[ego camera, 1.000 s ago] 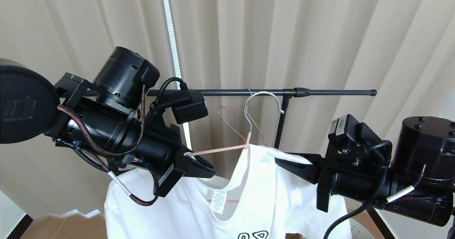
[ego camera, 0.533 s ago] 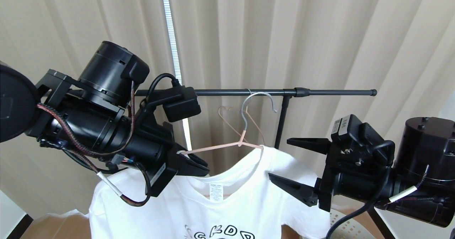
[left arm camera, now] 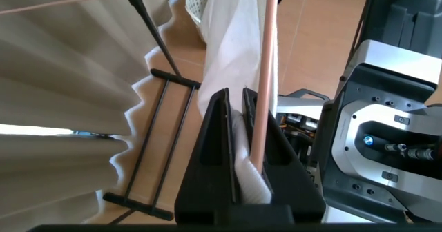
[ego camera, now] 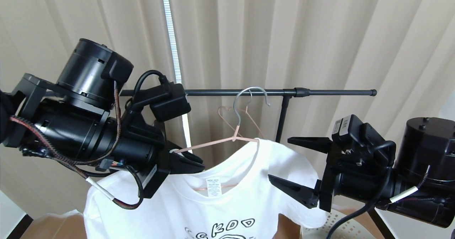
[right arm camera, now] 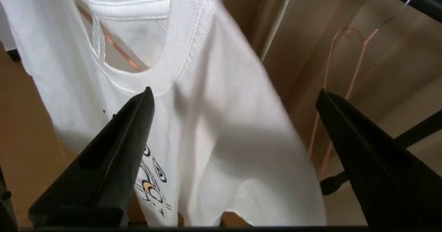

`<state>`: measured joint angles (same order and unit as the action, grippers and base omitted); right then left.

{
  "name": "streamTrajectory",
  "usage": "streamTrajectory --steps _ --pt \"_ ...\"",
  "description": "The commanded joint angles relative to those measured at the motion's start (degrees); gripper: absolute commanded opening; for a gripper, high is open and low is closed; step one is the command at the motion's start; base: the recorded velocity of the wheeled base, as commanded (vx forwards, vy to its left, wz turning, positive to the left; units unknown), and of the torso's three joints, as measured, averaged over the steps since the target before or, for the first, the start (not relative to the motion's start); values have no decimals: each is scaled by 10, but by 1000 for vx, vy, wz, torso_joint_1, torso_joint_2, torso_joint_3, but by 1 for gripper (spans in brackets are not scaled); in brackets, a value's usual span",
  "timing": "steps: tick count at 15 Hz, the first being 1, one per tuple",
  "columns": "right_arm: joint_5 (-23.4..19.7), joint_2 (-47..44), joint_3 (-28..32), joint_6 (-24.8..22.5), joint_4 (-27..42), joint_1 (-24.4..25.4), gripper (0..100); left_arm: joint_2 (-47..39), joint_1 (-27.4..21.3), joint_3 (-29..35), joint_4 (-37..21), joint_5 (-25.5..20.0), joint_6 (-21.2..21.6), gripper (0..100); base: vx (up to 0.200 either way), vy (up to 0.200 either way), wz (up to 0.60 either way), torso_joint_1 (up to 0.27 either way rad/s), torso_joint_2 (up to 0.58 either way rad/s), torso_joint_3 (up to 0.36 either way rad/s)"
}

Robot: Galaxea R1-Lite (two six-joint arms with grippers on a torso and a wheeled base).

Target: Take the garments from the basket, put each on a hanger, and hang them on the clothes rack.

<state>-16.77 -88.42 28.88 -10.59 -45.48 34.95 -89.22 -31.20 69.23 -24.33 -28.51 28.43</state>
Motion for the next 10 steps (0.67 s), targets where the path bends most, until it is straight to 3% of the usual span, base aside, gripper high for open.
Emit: streamTrajectory --steps 1,10 --pt "0 -1 3 0 0 -2 100 34 7 -35 26 2 -2 0 0 0 0 0 0 0" --pt "1 -24 14 -3 0 -56 100 146 41 -146 100 19 -2 0 0 0 0 0 0 0"
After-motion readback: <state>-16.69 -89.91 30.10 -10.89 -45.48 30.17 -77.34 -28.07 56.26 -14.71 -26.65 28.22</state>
